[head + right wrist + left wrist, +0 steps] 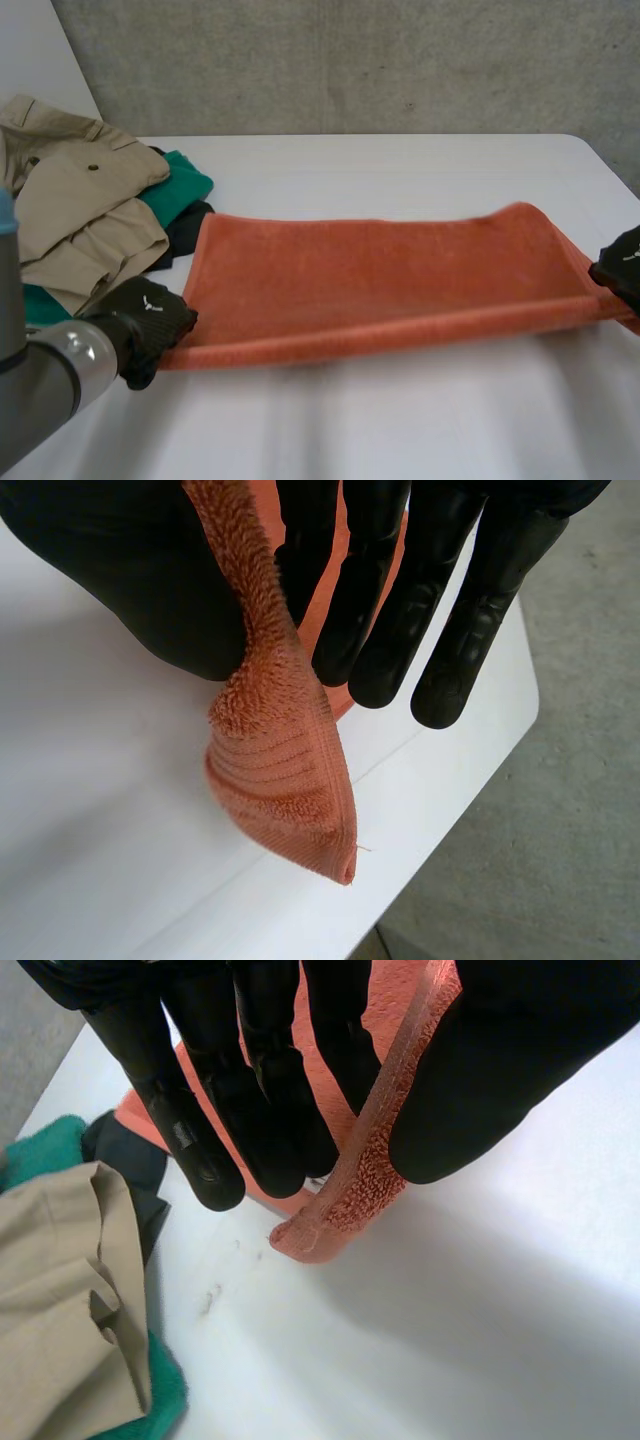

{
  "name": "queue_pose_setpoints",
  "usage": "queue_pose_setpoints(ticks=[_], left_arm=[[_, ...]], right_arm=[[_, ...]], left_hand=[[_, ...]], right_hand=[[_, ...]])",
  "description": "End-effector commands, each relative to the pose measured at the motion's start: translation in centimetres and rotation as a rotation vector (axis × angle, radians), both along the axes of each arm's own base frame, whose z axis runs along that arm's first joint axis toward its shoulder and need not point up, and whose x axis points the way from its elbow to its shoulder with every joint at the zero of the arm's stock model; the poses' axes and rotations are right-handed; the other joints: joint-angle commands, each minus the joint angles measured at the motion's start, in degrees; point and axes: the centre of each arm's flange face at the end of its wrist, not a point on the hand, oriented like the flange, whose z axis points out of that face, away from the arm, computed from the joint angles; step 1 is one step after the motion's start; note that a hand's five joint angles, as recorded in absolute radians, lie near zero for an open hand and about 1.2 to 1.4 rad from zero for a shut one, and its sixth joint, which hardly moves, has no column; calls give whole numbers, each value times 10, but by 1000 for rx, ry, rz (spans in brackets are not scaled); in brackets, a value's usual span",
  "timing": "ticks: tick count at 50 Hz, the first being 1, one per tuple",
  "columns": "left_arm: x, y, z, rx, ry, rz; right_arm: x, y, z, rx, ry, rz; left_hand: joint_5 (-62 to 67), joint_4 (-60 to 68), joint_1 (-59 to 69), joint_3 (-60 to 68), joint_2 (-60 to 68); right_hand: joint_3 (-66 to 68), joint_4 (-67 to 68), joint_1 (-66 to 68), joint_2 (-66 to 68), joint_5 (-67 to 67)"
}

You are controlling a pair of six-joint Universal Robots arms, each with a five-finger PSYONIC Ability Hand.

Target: Fold the laundry.

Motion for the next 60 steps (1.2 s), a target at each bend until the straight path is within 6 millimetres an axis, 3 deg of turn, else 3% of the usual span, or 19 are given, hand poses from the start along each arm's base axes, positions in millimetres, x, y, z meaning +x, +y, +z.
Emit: queue_pose_setpoints(ticks=[1,2,5,6,9,12,13,14,17,18,22,27,32,37,40,49,52,55,60], left_arm=[[-9,-14,-22,-54,-23,-35],[-14,-23,-32,-69,-24,-42],[-26,-44,-42,-114,-16,-40],[-32,-61,-49,-144,-17,-25],[-46,-87,-48,-221,-9,0],[-69,-122,-22,-382,43,27],[-73,-133,-11,-433,65,36],[-82,-153,13,-547,120,46],[-94,-180,57,-749,223,63],[-98,-192,90,-899,301,78],[-98,-204,164,-1254,477,100],[-93,-201,199,-1458,572,84],[-94,-203,171,-1356,528,76],[-92,-204,102,-1156,450,64],[-89,-201,73,-1077,415,64],[-78,-179,-34,-788,278,59],[-72,-165,-60,-706,236,55],[-64,-155,-68,-661,210,60],[-41,-116,-44,-591,178,70]], right_arm=[[0,-5,-14,41,17,29],[0,-15,-30,79,15,34],[1,-32,-45,79,23,34],[3,-45,-46,40,32,37],[13,-61,-34,-59,36,56],[32,-90,-15,-230,37,90],[36,-98,-8,-282,33,99],[45,-113,8,-399,17,112],[53,-135,43,-614,-22,114],[56,-147,68,-764,-57,114],[60,-161,125,-1107,-169,120],[63,-161,145,-1243,-241,147],[71,-157,122,-1129,-255,155],[80,-148,76,-949,-256,175],[80,-145,53,-879,-258,175],[80,-138,-56,-534,-286,172],[78,-129,-76,-424,-283,153],[76,-118,-80,-346,-289,141],[59,-85,-68,-170,-267,86]], left_hand=[[141,114,141,118,115],[141,114,141,118,115],[141,114,141,118,115],[141,114,141,118,115],[141,114,141,118,115],[141,114,141,118,115],[141,114,141,118,115],[141,114,141,118,115],[141,114,141,118,115],[141,114,141,118,115],[141,114,141,118,115],[141,114,141,118,115],[141,114,141,118,115],[141,114,141,118,115],[141,114,141,118,115],[141,114,141,118,115],[141,114,141,118,115],[141,114,141,118,115],[141,114,141,118,115]], right_hand=[[123,119,231,125,128],[123,119,231,125,128],[123,119,231,125,128],[123,119,231,125,128],[123,119,231,125,128],[123,119,231,125,128],[123,119,231,125,128],[123,119,231,125,128],[123,119,231,125,128],[123,119,231,125,128],[123,119,231,125,128],[123,119,231,125,128],[123,119,231,125,128],[123,119,231,125,128],[123,119,231,125,128],[123,119,231,125,128],[123,119,231,125,128],[123,119,231,125,128],[123,119,231,125,128]])
